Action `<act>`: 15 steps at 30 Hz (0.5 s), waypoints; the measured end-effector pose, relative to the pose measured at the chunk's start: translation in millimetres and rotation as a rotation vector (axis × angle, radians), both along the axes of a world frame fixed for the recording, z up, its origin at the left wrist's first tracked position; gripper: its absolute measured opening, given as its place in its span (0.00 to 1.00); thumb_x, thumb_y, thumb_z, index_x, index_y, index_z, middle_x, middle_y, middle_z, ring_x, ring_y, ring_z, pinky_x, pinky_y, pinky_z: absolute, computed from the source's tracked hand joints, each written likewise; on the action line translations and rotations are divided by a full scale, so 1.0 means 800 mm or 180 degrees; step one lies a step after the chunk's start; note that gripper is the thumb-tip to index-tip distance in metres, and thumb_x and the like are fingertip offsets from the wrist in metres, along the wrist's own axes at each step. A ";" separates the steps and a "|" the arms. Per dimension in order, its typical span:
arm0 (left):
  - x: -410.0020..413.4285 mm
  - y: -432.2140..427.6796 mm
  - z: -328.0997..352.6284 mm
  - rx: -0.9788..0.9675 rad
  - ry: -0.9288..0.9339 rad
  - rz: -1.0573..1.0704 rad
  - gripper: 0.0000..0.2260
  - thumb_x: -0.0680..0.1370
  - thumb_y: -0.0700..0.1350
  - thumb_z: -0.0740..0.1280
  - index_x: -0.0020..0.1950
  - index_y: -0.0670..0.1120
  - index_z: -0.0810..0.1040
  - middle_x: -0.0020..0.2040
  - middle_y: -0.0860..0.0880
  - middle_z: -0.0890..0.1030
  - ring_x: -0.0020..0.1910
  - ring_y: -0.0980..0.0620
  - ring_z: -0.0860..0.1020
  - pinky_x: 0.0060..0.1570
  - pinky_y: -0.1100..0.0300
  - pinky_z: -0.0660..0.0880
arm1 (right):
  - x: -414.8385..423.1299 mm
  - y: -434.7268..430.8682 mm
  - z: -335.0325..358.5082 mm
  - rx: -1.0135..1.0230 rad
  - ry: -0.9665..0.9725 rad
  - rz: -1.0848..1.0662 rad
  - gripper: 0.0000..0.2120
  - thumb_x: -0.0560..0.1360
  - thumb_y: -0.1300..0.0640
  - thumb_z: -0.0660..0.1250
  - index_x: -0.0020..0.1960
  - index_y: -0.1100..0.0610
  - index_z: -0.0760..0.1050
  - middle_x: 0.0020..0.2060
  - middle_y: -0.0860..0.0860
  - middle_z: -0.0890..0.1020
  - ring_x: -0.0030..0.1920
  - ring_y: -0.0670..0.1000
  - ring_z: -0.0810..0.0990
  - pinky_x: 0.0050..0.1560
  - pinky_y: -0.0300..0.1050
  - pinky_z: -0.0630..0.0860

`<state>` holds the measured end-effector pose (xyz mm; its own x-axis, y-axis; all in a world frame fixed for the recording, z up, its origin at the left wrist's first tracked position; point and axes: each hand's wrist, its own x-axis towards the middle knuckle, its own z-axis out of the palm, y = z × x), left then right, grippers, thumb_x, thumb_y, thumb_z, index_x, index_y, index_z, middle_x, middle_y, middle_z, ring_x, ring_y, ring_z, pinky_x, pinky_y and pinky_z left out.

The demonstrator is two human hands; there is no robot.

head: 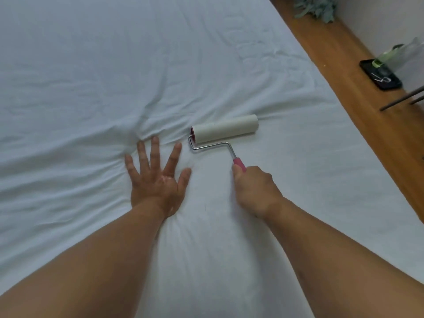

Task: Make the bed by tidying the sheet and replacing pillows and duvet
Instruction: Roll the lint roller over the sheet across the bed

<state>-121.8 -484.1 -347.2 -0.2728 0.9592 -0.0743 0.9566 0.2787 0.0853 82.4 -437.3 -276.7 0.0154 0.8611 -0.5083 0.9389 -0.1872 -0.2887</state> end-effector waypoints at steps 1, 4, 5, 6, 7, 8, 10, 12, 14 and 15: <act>-0.001 0.001 -0.001 0.0028 -0.0004 -0.0007 0.31 0.78 0.69 0.33 0.80 0.63 0.36 0.81 0.47 0.32 0.80 0.40 0.33 0.75 0.33 0.38 | 0.001 0.003 -0.003 -0.0019 0.0026 -0.0032 0.25 0.84 0.41 0.48 0.63 0.57 0.73 0.49 0.56 0.75 0.45 0.59 0.74 0.46 0.46 0.68; -0.003 -0.001 -0.004 0.0105 -0.0022 -0.0050 0.32 0.78 0.69 0.34 0.81 0.62 0.38 0.82 0.47 0.33 0.80 0.39 0.36 0.75 0.32 0.41 | 0.030 -0.045 0.008 -0.0119 -0.0030 -0.0377 0.26 0.81 0.35 0.48 0.54 0.54 0.76 0.51 0.57 0.81 0.54 0.62 0.78 0.48 0.48 0.70; -0.003 -0.001 -0.005 0.0147 -0.0031 -0.0060 0.32 0.78 0.69 0.35 0.81 0.61 0.39 0.82 0.46 0.35 0.80 0.39 0.37 0.75 0.32 0.43 | 0.040 -0.069 0.015 -0.0213 -0.0091 -0.0450 0.26 0.81 0.34 0.48 0.51 0.53 0.75 0.49 0.55 0.81 0.52 0.61 0.78 0.49 0.49 0.72; -0.002 -0.001 -0.005 0.0179 -0.0048 -0.0068 0.32 0.78 0.69 0.35 0.82 0.61 0.41 0.82 0.46 0.36 0.81 0.39 0.38 0.75 0.32 0.43 | 0.046 -0.085 0.026 -0.0400 -0.0149 -0.0510 0.25 0.80 0.34 0.48 0.48 0.52 0.73 0.47 0.54 0.81 0.50 0.59 0.77 0.50 0.50 0.73; -0.002 0.000 -0.006 0.0202 -0.0073 -0.0077 0.32 0.79 0.69 0.36 0.82 0.61 0.44 0.83 0.45 0.38 0.81 0.38 0.39 0.75 0.31 0.44 | 0.046 -0.089 0.033 -0.0483 -0.0182 -0.0532 0.24 0.80 0.34 0.48 0.46 0.51 0.72 0.46 0.53 0.80 0.48 0.58 0.76 0.51 0.51 0.74; -0.002 0.000 -0.007 0.0222 -0.0097 -0.0089 0.32 0.79 0.69 0.37 0.82 0.60 0.46 0.83 0.45 0.40 0.81 0.38 0.41 0.75 0.31 0.45 | 0.043 -0.080 0.036 -0.0501 -0.0213 -0.0480 0.24 0.80 0.34 0.48 0.46 0.51 0.72 0.46 0.53 0.80 0.47 0.57 0.75 0.51 0.51 0.74; -0.003 0.000 -0.010 0.0260 -0.0118 -0.0142 0.32 0.80 0.68 0.42 0.82 0.58 0.50 0.83 0.44 0.43 0.81 0.37 0.43 0.75 0.30 0.46 | 0.019 -0.039 0.038 -0.0303 -0.0223 -0.0294 0.23 0.82 0.37 0.48 0.50 0.53 0.73 0.49 0.55 0.80 0.46 0.58 0.75 0.50 0.50 0.74; -0.004 0.001 -0.014 0.0289 -0.0103 -0.0170 0.32 0.79 0.67 0.45 0.82 0.58 0.53 0.83 0.44 0.45 0.81 0.37 0.44 0.74 0.30 0.47 | -0.015 0.016 0.035 -0.0025 -0.0102 0.0017 0.20 0.84 0.44 0.48 0.60 0.57 0.72 0.53 0.58 0.78 0.51 0.61 0.78 0.52 0.51 0.75; -0.006 0.001 -0.017 0.0339 -0.0108 -0.0181 0.32 0.79 0.66 0.47 0.82 0.57 0.54 0.83 0.44 0.47 0.81 0.37 0.45 0.74 0.30 0.48 | -0.050 0.068 0.043 0.0171 0.0216 0.0086 0.16 0.85 0.52 0.50 0.68 0.56 0.68 0.58 0.61 0.76 0.56 0.65 0.78 0.54 0.53 0.76; -0.006 0.001 -0.019 0.0369 -0.0114 -0.0187 0.32 0.79 0.66 0.47 0.82 0.57 0.54 0.83 0.43 0.48 0.81 0.37 0.46 0.74 0.30 0.48 | -0.062 0.094 0.052 0.0186 0.0331 0.0075 0.17 0.85 0.53 0.50 0.69 0.57 0.68 0.59 0.63 0.76 0.58 0.65 0.79 0.55 0.53 0.76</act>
